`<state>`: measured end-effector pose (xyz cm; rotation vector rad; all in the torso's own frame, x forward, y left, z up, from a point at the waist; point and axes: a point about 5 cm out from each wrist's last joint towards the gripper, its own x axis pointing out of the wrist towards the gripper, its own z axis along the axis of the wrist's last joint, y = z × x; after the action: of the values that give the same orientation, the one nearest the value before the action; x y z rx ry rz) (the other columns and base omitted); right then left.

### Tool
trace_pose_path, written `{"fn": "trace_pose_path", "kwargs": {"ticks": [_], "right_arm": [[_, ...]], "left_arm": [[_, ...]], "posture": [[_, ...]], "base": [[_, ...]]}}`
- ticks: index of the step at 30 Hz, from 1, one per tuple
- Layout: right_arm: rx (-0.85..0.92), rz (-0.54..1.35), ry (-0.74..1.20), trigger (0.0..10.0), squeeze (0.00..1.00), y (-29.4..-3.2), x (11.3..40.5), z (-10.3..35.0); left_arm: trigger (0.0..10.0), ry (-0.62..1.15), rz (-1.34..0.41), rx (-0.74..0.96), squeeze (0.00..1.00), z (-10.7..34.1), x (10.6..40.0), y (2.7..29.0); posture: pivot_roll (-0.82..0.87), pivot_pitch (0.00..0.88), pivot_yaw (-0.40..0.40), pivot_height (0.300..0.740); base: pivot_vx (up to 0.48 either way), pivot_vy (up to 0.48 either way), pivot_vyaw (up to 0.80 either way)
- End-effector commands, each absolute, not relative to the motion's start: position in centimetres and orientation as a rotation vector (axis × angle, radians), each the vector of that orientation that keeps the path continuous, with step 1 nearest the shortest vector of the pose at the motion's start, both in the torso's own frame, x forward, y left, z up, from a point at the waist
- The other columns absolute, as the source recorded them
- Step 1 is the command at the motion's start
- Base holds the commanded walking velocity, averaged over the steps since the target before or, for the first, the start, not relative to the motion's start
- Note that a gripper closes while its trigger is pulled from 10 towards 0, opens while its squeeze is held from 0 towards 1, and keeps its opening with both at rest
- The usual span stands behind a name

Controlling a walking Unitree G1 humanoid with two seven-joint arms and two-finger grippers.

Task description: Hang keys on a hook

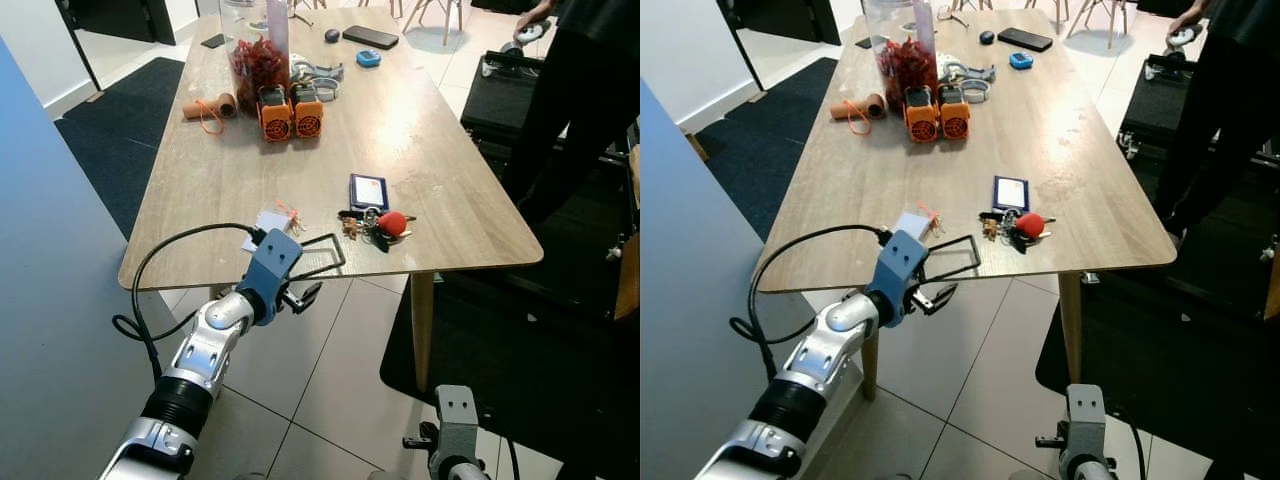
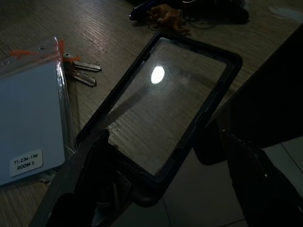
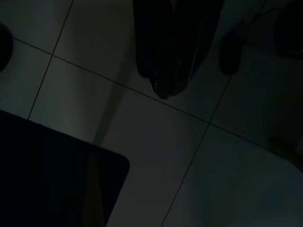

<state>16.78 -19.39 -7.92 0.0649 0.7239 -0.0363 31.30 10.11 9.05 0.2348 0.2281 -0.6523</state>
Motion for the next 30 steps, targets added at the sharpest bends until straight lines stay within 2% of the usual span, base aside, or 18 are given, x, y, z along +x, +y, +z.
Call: {"fn": "trace_pose_path", "kwargs": {"ticks": [1,6,10,13,18,23,25,30], "right_arm": [[0.070,-0.034,0.731,10.0,0.00,-19.3,16.5,-8.1],[0.073,-0.036,0.727,10.0,0.00,-19.3,16.5,-8.0],[0.075,-0.036,0.726,10.0,0.00,-19.2,16.5,-8.0],[0.080,-0.036,0.727,10.0,0.00,-19.1,16.3,-8.1],[0.083,-0.037,0.728,10.0,0.00,-19.1,16.2,-8.2],[0.087,-0.039,0.731,10.0,0.00,-19.0,16.0,-8.2],[0.088,-0.042,0.735,10.0,0.00,-19.0,15.9,-8.3],[0.090,-0.042,0.729,10.0,0.00,-19.0,16.0,-8.2]], "left_arm": [[10.0,0.302,-0.635,0.228,0.00,7.7,30.7,10.9],[10.0,0.234,-0.614,0.082,0.00,9.5,31.4,10.8],[10.0,0.216,-0.651,0.079,0.00,9.9,31.3,10.6],[10.0,0.181,-0.774,0.092,0.00,10.3,30.5,10.0],[10.0,0.202,-0.733,0.126,0.00,9.9,30.8,10.3],[10.0,0.231,-0.605,0.173,0.00,9.3,31.5,11.4],[10.0,0.174,-0.555,0.066,0.00,10.2,31.8,11.6],[10.0,0.105,-0.518,-0.008,0.00,11.2,32.1,12.1]], "posture": [[0.05,0.078,0.014,0.740],[0.05,0.076,0.018,0.740],[0.05,0.075,0.019,0.740],[0.05,0.075,0.029,0.740],[0.05,0.074,0.032,0.740],[0.04,0.072,0.037,0.740],[0.04,0.071,0.036,0.740],[0.04,0.074,0.034,0.740]], "base": [[0.000,0.000,0.00],[0.000,0.000,0.00],[0.000,0.000,0.00],[0.000,0.000,0.00],[0.000,0.000,0.00],[0.000,0.000,0.00],[0.000,0.000,0.00],[0.000,0.000,0.00]]}}
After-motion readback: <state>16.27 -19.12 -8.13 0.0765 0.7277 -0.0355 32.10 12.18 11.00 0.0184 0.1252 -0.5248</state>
